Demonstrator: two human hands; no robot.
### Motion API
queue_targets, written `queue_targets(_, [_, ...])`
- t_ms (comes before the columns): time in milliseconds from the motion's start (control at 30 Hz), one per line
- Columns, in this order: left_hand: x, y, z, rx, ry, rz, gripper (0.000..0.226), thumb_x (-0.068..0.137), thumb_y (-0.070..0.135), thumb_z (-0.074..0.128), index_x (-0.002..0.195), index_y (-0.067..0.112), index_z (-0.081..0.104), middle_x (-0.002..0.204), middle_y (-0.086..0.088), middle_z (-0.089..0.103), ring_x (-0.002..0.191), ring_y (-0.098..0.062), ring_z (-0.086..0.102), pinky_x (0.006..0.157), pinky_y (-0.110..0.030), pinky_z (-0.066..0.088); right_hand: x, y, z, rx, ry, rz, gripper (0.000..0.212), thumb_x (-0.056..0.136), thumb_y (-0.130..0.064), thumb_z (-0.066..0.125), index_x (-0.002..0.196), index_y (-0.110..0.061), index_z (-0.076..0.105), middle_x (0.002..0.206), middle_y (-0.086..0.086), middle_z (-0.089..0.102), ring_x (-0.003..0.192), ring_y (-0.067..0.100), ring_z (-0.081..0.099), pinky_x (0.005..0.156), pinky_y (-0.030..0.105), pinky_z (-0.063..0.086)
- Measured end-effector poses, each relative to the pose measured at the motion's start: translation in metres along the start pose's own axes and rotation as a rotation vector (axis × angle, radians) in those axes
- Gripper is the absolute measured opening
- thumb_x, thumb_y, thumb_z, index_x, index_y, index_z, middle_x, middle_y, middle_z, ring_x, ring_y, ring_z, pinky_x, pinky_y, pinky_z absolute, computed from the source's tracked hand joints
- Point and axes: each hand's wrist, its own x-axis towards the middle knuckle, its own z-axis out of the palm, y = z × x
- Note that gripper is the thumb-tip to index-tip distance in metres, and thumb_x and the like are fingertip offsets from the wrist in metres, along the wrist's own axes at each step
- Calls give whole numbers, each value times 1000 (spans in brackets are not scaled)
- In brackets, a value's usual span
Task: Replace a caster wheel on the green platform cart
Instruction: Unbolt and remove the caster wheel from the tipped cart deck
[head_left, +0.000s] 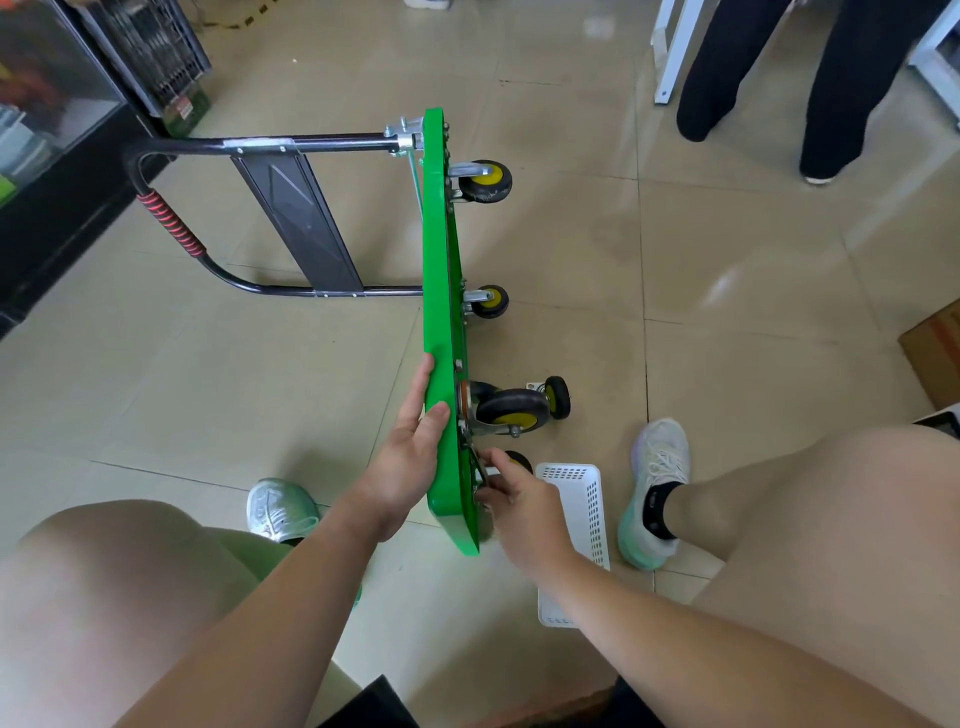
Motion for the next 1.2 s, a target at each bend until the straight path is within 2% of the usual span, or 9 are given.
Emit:
queue_targets(100, [0,0,1,-10,-1,-4,54,113,31,36,136,79,29,156,12,46,136,-17,55,113,-50,46,1,4,-1,-24,17,-28,48,99,-1,54,133,-33,63,111,-11,74,105,4,67,89,14,48])
queue_targets(267, [-1,2,3,-12,13,-6,53,113,31,36,135,78,30,155,12,47,134,-18,57,111,-51,48,-8,0,-7,17,-18,36,48,96,2,58,133,-29,64,91,-18,74,79,-8,65,76,6,45])
queue_targets(367, [-2,3,3,5,14,-4,52,113,32,36,133,80,29,155,12,46,134,-18,56,111,-51,48,-24,-6,-11,90,-66,112,51,96,1,59,129,-37,64,84,-11,77,65,1,63,71,19,51])
queue_targets(467, [-1,1,2,17,13,13,52,113,33,36,138,77,28,156,14,45,136,-15,54,114,-51,45,-43,-14,-18,95,-93,181,52,95,-1,61,132,-38,57,69,-9,73,60,12,62,62,18,51])
queue_targets(533, [-1,0,2,21,16,21,51,112,34,36,141,75,27,156,14,46,137,-14,53,115,-50,44,-52,-24,-24,165,-112,210,50,95,0,62,135,-28,60,70,-4,74,60,17,60,59,22,52])
queue_targets(700, [0,-1,2,15,19,31,49,103,43,42,134,80,31,156,16,46,139,-15,51,118,-51,40,-57,-49,-27,236,-174,247,39,95,-3,64,130,-20,68,82,12,73,60,24,63,52,23,52])
queue_targets(867, [2,-3,0,21,11,35,52,99,46,44,137,79,30,157,15,45,140,-15,50,119,-50,39,-49,-59,-22,285,-166,241,33,96,-5,64,126,-13,70,73,4,65,55,21,57,64,32,56])
queue_targets(1067, [2,-4,-1,42,9,38,51,106,41,41,141,76,29,156,14,46,136,-15,55,116,-49,42,-43,-71,-20,311,-161,227,31,96,-8,63,127,-9,68,73,10,58,53,20,55,55,26,53])
queue_targets(1200, [2,-5,-2,60,15,43,52,109,37,39,147,71,27,154,15,48,134,-13,56,117,-47,42,-34,-74,-20,326,-166,257,31,96,-10,65,127,-11,68,74,9,60,55,21,56,57,30,56])
